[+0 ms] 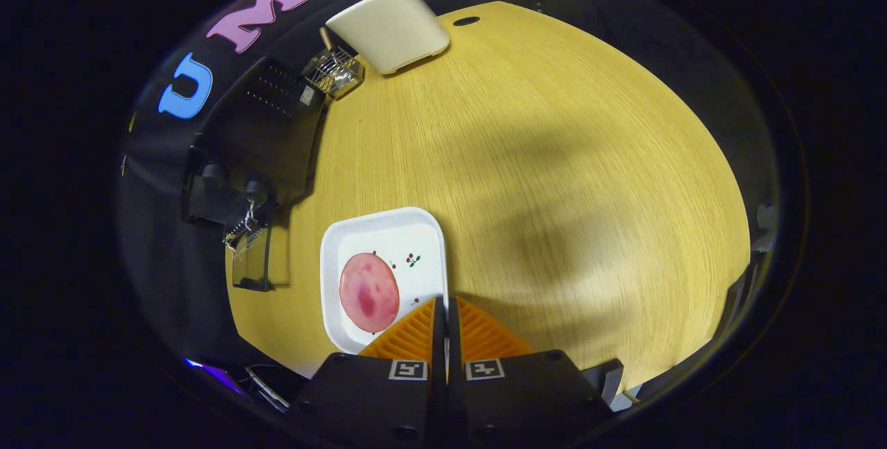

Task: Open the toaster oven, put the food inside, and close the toaster oven door.

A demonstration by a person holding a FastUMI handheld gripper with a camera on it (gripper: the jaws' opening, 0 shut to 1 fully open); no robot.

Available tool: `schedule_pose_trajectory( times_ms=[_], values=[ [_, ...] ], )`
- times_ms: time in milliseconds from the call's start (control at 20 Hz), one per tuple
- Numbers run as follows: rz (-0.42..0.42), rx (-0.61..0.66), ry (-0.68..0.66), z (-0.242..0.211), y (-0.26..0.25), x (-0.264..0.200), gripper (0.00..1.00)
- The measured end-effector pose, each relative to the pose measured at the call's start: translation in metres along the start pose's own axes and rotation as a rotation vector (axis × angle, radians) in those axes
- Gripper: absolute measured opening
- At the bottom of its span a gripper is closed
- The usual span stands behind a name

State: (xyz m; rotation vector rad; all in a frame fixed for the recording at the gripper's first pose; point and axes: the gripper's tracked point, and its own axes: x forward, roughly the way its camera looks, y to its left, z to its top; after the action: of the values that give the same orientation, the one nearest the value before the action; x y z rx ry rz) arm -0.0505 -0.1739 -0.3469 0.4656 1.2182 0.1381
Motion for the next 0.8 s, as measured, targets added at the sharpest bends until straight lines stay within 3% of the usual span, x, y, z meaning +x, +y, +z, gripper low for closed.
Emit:
schedule_pose_trajectory(
  times_ms=[400,800],
  values=[
    [0.115,0.107,-0.053,0.012,0.03,-0.028,0.06],
    [0.2,0.12,-0.103,-0.005,0.089,-0.06,0.05]
  ],
)
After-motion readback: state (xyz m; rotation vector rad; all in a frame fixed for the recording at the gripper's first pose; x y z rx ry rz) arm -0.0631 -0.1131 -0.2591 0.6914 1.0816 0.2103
